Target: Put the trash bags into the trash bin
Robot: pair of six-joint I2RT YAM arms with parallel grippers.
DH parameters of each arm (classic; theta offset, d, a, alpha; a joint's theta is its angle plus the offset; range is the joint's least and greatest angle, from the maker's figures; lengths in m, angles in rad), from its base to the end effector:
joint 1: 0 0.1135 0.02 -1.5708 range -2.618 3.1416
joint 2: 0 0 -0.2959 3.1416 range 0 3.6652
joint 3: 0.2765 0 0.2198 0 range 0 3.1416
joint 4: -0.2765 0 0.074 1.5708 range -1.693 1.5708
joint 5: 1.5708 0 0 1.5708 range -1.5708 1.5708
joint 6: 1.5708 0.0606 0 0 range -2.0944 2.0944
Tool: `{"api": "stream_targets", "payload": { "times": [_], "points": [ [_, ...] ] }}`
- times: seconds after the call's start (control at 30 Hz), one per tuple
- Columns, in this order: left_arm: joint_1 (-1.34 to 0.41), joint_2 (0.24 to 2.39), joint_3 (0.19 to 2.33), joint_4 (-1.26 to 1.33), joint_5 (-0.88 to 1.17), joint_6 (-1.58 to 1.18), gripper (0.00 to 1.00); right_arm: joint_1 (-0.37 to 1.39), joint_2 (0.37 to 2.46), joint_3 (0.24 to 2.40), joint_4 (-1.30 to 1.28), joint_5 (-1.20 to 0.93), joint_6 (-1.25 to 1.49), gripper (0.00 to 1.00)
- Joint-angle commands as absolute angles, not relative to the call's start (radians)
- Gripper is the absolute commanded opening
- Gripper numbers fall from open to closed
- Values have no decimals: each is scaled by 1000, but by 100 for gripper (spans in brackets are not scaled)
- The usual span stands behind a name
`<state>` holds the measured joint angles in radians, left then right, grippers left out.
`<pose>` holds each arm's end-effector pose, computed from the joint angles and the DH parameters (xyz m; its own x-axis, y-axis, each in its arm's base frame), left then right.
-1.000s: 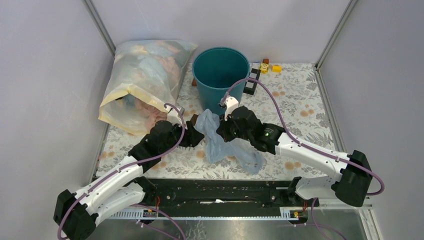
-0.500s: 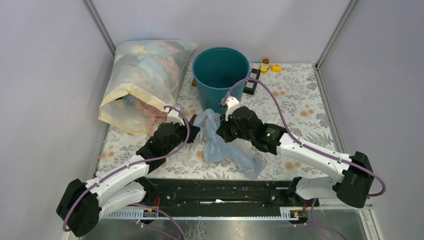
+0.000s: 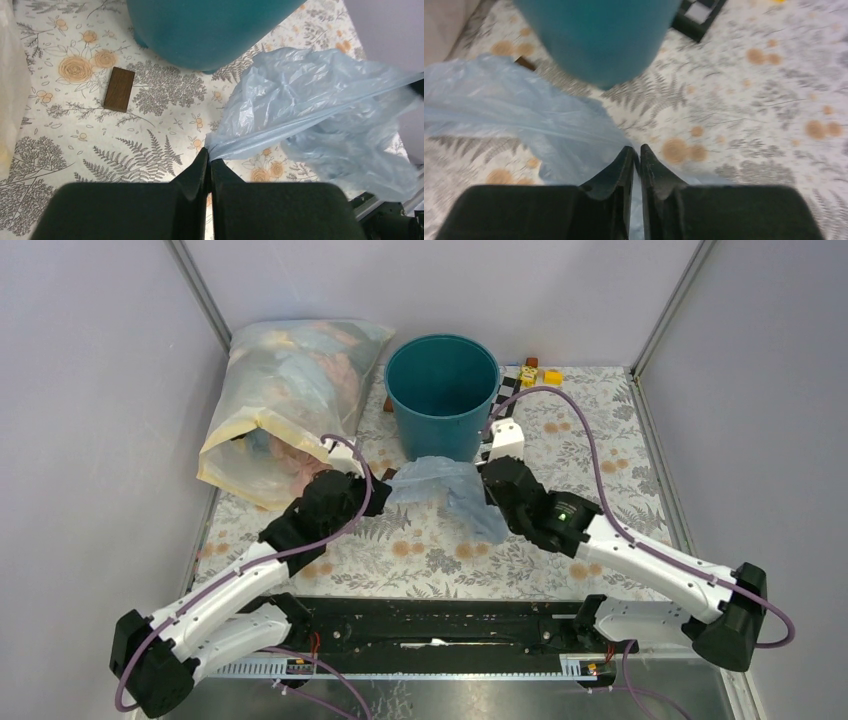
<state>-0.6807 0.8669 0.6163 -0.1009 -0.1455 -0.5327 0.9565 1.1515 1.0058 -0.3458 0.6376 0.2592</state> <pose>0.1407 -0.1027 0.2986 -0.4930 -0.2473 -0.8341 0.3094 0.8462 -0.4338 0.1595 0.1636 0.3545 -0.3537 -0.1441 -0.9242 -0.2726 0.9611 -0.0456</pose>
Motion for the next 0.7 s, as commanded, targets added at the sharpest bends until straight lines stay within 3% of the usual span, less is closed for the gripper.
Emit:
{"api": "stream_targets", "payload": {
  "times": [0.0,0.07,0.1,0.43,0.53,0.67],
  "points": [
    [-669,928,706,-246,-169,-541,0,951,1076,1029,-321,924,139,26],
    [-669,938,714,-238,-125,-547,0,951,1055,1016,-302,838,110,53],
    [-669,938,717,-232,-105,-552,0,951,1047,1011,-305,777,108,58],
    [-669,930,766,-242,-5,-570,0,951,960,862,-249,182,183,70],
    [-669,921,761,-242,-5,-570,0,951,960,817,-249,234,201,72],
    [-669,923,755,-241,-5,-569,0,951,952,792,-268,424,232,86]
  ]
}}
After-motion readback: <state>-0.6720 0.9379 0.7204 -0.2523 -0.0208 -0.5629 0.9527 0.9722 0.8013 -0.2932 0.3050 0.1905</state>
